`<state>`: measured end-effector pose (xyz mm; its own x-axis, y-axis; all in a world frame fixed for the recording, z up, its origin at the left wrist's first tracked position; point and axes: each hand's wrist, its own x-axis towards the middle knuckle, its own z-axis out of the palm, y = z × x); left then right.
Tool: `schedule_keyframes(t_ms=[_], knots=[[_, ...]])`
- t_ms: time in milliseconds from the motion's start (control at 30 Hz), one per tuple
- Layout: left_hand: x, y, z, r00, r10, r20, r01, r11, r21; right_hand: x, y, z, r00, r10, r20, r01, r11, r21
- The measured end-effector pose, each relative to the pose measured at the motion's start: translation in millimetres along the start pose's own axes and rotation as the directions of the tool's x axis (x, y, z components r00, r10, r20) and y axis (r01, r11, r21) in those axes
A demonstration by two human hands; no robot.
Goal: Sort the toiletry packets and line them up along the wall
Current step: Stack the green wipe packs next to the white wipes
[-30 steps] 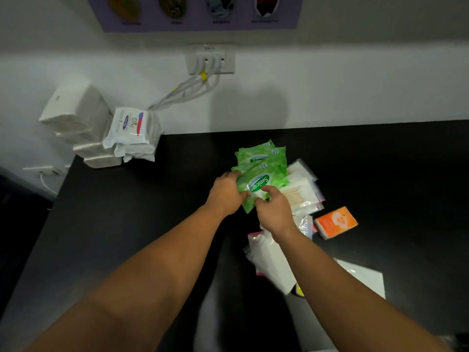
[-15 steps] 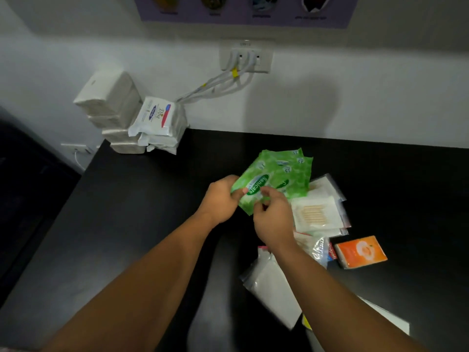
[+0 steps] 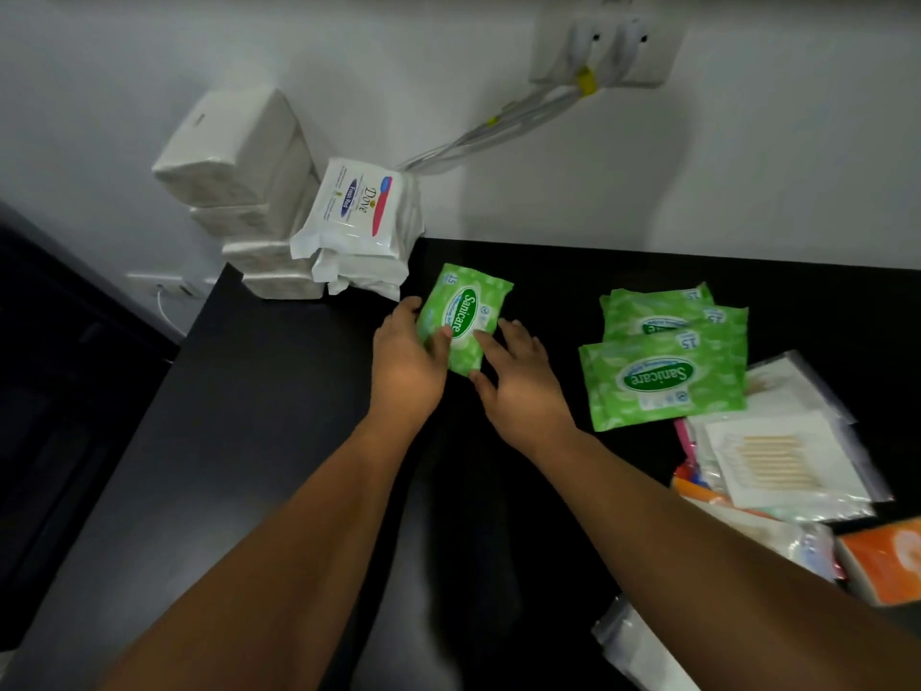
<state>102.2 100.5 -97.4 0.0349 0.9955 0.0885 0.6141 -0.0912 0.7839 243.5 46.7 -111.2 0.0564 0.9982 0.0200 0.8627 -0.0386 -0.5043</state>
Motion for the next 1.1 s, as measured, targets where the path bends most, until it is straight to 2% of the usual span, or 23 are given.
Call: schedule_keyframes(t_ms=[67,133,233,300,567,700,800,933,1000,1100], knots=[[-2.1,-14.5,3.8,0.985,0.16,-0.058,-0.15,0.977,0.152,12.2,5.3,5.7,0.999,-0.009,-0.046,0.006,0.998,-0.058],[-8.0,-25.5,7.8,0.937,0.335,-0.097,-0.3,0.916,0.267,25.7,8.8,7.4,0.996,0.028,-0.088,-0.033,0.998,-0.061],[-5.7,-32.1,15.3,0.884,0.468,0.005,-0.44,0.828,0.348,44.9,12.0,7.9,0.989,0.056,-0.133,-0.069,0.993,-0.096],[4.4,-31.3,16.3,0.891,0.452,0.051,-0.437,0.82,0.37,55.9,12.5,8.6,0.989,0.034,-0.141,-0.049,0.993,-0.11],[16.0,-28.7,15.1,0.871,0.487,0.07,-0.479,0.805,0.35,67.2,13.9,6.9,0.991,-0.009,-0.133,-0.007,0.993,-0.12],[19.5,-28.4,16.6,0.886,0.451,0.112,-0.46,0.819,0.344,65.9,12.5,6.7,0.994,-0.01,-0.111,-0.006,0.99,-0.141],[17.6,-27.5,14.5,0.888,0.454,0.081,-0.454,0.832,0.318,59.9,8.3,5.7,0.992,0.021,-0.128,-0.032,0.996,-0.084],[11.3,-22.6,12.6,0.872,0.486,-0.054,-0.463,0.857,0.228,26.6,-2.5,-8.3,0.967,0.127,-0.223,-0.057,0.954,0.295],[5.7,-10.1,20.2,0.869,0.489,-0.073,-0.474,0.866,0.161,4.5,-3.8,-21.7,0.929,0.108,-0.354,0.014,0.946,0.325],[-6.9,19.4,44.9,0.868,0.494,0.048,-0.496,0.867,0.041,-25.2,10.8,-44.7,0.869,0.093,-0.486,0.028,0.971,0.236]])
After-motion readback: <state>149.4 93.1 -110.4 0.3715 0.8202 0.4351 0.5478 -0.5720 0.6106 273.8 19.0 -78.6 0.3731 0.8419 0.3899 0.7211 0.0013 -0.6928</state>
